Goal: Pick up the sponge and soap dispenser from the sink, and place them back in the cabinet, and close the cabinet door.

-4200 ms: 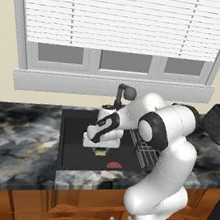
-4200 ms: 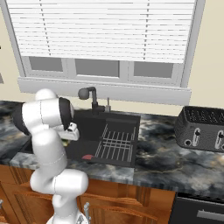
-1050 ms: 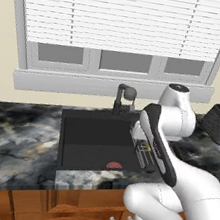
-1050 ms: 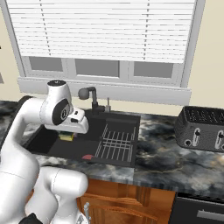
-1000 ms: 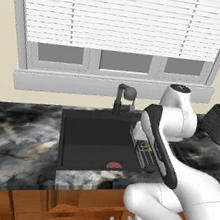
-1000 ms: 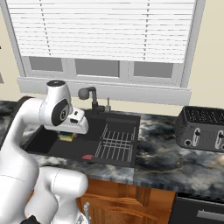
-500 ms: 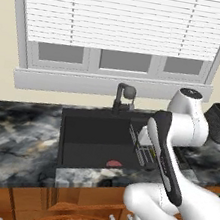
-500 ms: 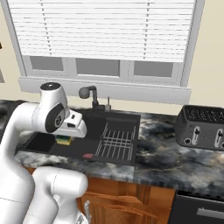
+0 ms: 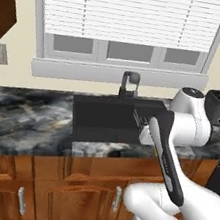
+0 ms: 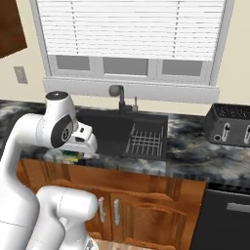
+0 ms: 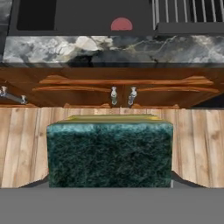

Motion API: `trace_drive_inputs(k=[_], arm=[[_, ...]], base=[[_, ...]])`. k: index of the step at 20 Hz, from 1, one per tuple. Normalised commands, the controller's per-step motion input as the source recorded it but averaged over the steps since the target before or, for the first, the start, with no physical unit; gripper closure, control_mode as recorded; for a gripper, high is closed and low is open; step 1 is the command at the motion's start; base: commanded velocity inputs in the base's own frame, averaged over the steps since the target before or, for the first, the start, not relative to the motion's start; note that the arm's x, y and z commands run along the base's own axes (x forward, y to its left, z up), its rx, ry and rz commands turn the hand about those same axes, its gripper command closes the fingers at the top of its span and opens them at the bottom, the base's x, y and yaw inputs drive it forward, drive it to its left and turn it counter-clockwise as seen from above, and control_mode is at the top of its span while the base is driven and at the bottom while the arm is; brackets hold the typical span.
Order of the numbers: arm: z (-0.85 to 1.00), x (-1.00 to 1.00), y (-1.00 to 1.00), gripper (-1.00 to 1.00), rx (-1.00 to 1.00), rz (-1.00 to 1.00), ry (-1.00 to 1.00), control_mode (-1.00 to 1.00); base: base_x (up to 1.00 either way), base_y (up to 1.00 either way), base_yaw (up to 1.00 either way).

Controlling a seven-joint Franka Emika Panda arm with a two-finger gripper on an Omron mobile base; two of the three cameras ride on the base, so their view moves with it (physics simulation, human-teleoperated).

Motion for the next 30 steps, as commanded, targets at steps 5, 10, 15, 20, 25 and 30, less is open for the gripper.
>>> trace_drive_inputs(k=[5,10,15,20,25,30], arm=[[0.0,0.0,0.0,1.0,0.0,0.0,0.0,1.0],[0.0,0.0,0.0,1.0,0.0,0.0,0.0,1.0],[0.0,0.0,0.0,1.0,0.0,0.0,0.0,1.0],[0.0,0.0,0.0,1.0,0.0,0.0,0.0,1.0],[0.0,0.0,0.0,1.0,0.0,0.0,0.0,1.0],[0.0,0.0,0.0,1.0,0.0,0.0,0.0,1.0]], base=[[-0.44,0.84,0.0],[-0.19,0.89,0.0],[-0.01,0.72,0.0],[0.0,0.4,0.06],[0.01,0.28,0.12],[0.0,0.21,0.13]])
